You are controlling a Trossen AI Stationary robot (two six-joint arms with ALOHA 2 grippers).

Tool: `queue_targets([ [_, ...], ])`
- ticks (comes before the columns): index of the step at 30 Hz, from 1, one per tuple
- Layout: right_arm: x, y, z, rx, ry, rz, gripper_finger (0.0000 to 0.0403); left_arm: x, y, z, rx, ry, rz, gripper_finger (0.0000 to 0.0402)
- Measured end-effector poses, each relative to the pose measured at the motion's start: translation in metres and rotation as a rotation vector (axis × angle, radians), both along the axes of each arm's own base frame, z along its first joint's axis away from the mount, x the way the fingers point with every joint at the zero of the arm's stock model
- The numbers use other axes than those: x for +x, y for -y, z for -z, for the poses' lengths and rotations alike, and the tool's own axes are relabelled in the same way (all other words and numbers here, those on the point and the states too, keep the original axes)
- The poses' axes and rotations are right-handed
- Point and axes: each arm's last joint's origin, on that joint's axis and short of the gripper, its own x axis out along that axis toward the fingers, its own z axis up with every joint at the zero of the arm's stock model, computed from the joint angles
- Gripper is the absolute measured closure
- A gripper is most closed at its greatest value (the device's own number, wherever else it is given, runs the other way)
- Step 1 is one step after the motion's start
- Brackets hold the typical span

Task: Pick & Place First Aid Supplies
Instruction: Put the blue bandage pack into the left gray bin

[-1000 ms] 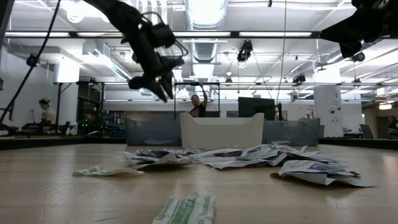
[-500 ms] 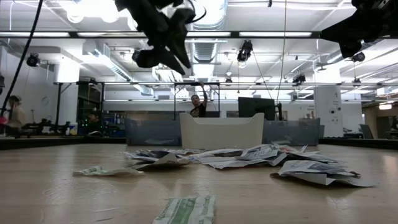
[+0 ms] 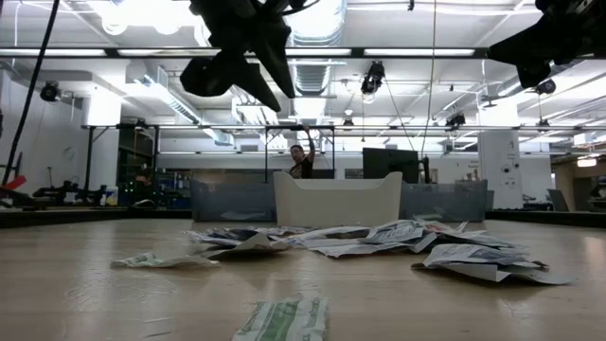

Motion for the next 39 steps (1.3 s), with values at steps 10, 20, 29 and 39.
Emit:
queue_targets([
  [10, 0.0, 0.0, 0.0, 0.0, 0.0, 0.0, 0.0364, 0.012, 0.022, 0.029, -0.084, -0.074, -0.078, 0.0296],
  [20, 0.0, 0.0, 0.0, 0.0, 0.0, 0.0, 0.0364, 0.025, 0.025, 0.06, -0.099, -0.154, -0.129, 0.0296],
  [29, 0.0, 0.0, 0.0, 0.0, 0.0, 0.0, 0.0364, 0.035, 0.025, 0.093, -0.068, -0.245, -0.118, 0.0296],
  [39, 0.0, 0.0, 0.0, 0.0, 0.0, 0.0, 0.0364, 0.027, 0.008, 0.096, 0.02, -0.335, -0.194, 0.0296],
])
